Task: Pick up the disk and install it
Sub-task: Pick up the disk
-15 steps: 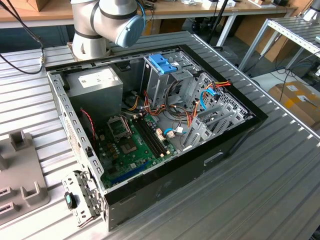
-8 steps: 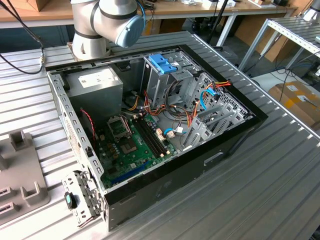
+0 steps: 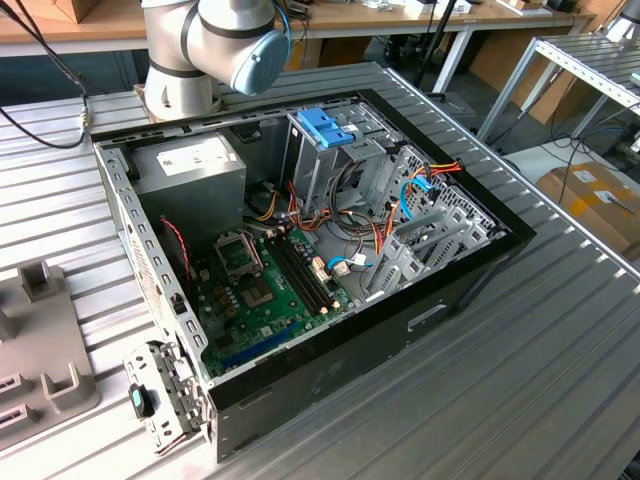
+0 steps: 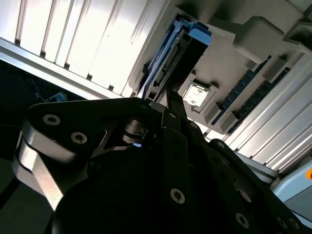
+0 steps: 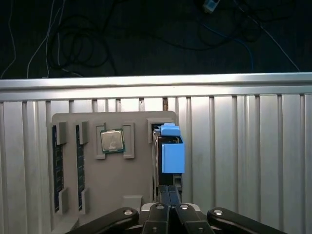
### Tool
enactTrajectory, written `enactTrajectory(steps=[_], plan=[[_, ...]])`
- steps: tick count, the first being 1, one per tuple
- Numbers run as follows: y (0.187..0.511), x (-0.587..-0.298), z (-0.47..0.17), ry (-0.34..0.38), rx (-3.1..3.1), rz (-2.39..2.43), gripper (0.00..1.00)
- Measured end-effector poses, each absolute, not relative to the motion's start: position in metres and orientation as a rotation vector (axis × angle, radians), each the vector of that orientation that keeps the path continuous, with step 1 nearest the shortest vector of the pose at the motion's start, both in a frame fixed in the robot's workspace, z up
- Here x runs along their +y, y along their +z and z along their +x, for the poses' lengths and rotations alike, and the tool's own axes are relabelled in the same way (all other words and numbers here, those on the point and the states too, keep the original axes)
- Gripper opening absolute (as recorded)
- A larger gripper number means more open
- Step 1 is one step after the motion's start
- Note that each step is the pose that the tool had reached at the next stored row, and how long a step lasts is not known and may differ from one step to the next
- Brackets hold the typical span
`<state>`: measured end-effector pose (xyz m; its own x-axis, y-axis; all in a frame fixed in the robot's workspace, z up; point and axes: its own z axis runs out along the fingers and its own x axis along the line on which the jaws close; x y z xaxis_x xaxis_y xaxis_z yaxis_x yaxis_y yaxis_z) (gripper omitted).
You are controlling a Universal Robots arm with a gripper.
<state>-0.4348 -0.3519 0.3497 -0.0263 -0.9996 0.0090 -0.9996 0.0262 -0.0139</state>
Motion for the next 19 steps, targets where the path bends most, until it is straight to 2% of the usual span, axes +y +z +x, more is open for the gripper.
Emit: enactTrajectory(steps=[19], plan=[[0.3445, -0.3518, -0.4344, -0.025, 2.245, -2.192, 0.11]])
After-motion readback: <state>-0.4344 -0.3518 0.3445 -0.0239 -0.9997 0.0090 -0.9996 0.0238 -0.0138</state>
